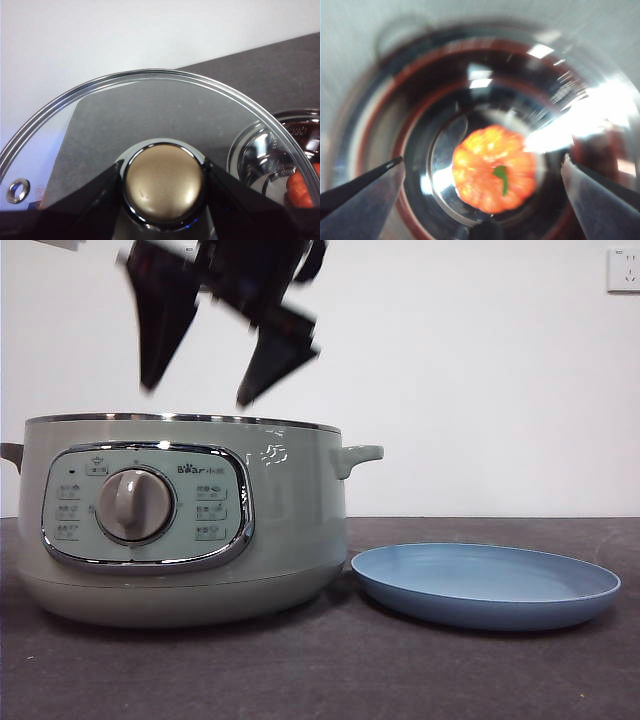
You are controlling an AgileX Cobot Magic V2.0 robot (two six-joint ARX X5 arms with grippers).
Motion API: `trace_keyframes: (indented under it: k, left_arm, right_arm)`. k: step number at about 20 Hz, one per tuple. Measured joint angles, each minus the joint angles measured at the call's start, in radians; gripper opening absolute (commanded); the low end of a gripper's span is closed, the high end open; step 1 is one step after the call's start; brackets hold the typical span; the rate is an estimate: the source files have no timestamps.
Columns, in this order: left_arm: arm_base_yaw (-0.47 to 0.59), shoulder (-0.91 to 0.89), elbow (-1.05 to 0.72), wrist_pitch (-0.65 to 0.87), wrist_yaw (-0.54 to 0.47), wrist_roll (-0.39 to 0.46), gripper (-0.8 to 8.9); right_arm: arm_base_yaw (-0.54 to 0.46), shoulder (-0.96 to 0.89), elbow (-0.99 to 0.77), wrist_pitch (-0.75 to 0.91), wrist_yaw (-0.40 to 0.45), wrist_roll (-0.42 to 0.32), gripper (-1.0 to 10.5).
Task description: Take the pumpkin out from the steamer,put the pumpkin in the blue plate,close the lid
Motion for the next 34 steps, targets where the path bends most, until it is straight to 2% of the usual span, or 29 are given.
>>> trace_keyframes:
  k: [9, 10, 12, 13, 17, 20, 23, 26, 28, 30, 32, 34]
  left_arm:
    - [0.0, 0.0, 0.0, -0.028, 0.002, 0.0, -0.09]
    - [0.0, 0.0, 0.0, -0.029, 0.002, 0.0, -0.09]
    - [0.0, 0.0, 0.0, -0.029, 0.002, 0.001, -0.09]
    - [0.0, 0.0, 0.0, -0.029, 0.002, 0.001, -0.09]
    - [0.0, 0.0, 0.0, -0.028, 0.011, 0.001, -0.09]
    - [0.0, 0.002, 0.0, 0.001, 0.014, 0.001, -0.09]
    - [0.0, 0.002, 0.0, 0.065, 0.046, 0.002, -0.09]
    - [0.0, 0.004, 0.0, 0.107, 0.097, 0.002, -0.09]
    - [0.0, 0.004, 0.0, 0.137, 0.093, 0.002, -0.09]
    - [0.0, 0.004, 0.0, 0.156, 0.092, 0.002, -0.09]
    - [0.0, 0.004, 0.0, 0.168, 0.092, 0.002, -0.09]
    - [0.0, 0.004, 0.0, 0.175, 0.092, 0.002, -0.09]
  right_arm:
    - [-0.003, 0.161, 0.0, 0.024, 0.001, -0.001, 5.9]
    - [-0.002, 0.16, 0.0, 0.025, 0.001, 0.002, 4.6]
    - [-0.003, 0.16, 0.0, 0.02, 0.002, 0.009, 0.3]
    - [-0.003, 0.16, 0.0, 0.021, 0.003, 0.009, -0.1]
    - [-0.002, 0.12, 0.0, 0.005, 0.004, 0.009, 0.0]
    - [-0.021, -0.075, 0.0, -0.075, 0.004, 0.009, 0.0]
    - [-0.106, -0.241, 0.0, -0.219, 0.005, 0.022, 0.0]
    - [-0.226, -0.328, 0.0, -0.359, 0.008, 0.071, -0.1]
    - [-0.294, -0.347, 0.0, -0.436, 0.054, 0.106, -0.1]
    - [-0.338, -0.347, -0.006, -0.482, 0.143, 0.146, -0.1]
    - [-0.351, -0.347, -0.049, -0.475, 0.233, 0.179, -0.1]
    - [-0.35, -0.347, -0.13, -0.439, 0.27, 0.2, -0.1]
